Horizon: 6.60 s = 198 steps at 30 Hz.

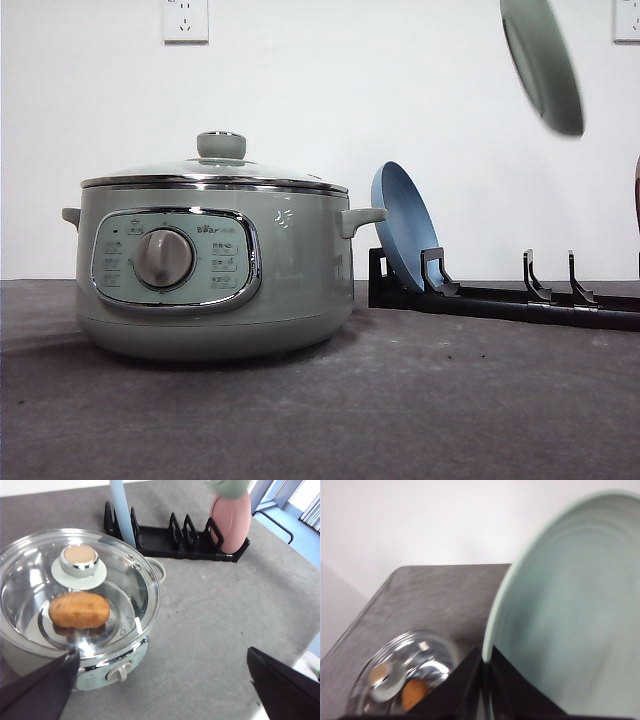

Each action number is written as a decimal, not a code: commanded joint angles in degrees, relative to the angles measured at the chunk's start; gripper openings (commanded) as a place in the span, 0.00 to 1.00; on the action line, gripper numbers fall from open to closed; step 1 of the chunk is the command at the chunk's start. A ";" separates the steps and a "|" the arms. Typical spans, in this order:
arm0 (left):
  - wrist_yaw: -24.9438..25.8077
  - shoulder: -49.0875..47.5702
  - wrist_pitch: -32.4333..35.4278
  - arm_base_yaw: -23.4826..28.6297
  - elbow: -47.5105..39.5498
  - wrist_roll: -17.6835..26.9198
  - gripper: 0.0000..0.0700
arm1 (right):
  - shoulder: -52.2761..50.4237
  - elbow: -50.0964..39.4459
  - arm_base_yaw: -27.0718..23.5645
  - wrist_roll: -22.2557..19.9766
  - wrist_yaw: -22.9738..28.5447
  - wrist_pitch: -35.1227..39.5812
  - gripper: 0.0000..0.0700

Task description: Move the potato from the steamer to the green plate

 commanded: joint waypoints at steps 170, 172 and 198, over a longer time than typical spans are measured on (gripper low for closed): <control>-22.93 60.85 -9.99 -8.10 43.72 2.23 1.00 | -43.41 -34.53 16.88 -3.49 11.49 -16.59 0.88; -22.94 61.42 -9.99 -8.11 43.72 2.23 1.00 | -43.41 -34.53 16.88 -3.49 11.50 -16.59 0.88; -22.92 61.86 -12.04 -8.04 43.73 2.50 0.00 | -43.41 -34.53 16.86 -3.01 11.63 -16.59 0.88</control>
